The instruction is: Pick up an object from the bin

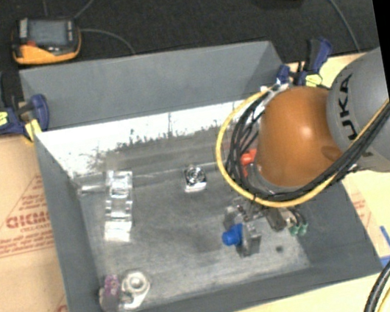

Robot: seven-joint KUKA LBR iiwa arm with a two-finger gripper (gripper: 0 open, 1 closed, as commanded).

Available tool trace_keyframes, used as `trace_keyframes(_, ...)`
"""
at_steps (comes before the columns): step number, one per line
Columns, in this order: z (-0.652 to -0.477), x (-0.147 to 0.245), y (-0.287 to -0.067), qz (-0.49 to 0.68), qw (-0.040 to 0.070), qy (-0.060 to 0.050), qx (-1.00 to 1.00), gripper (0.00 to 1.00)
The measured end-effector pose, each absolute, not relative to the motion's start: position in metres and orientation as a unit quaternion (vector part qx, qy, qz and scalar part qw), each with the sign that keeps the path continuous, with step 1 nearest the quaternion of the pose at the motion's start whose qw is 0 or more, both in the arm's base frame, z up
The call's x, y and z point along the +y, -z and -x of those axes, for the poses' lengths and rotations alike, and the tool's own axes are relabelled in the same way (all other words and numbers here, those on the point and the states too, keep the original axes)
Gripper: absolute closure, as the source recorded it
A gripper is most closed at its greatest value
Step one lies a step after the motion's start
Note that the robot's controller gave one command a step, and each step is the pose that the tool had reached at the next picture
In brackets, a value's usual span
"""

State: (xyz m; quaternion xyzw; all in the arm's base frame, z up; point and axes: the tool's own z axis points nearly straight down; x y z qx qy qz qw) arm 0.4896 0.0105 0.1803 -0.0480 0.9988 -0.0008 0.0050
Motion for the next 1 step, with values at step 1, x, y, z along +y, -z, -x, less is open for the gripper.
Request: trace_keyframes(1, -0.5061, 0.0172, -0.289, 0.038, 0.007, 0.0, 0.999, 1.0)
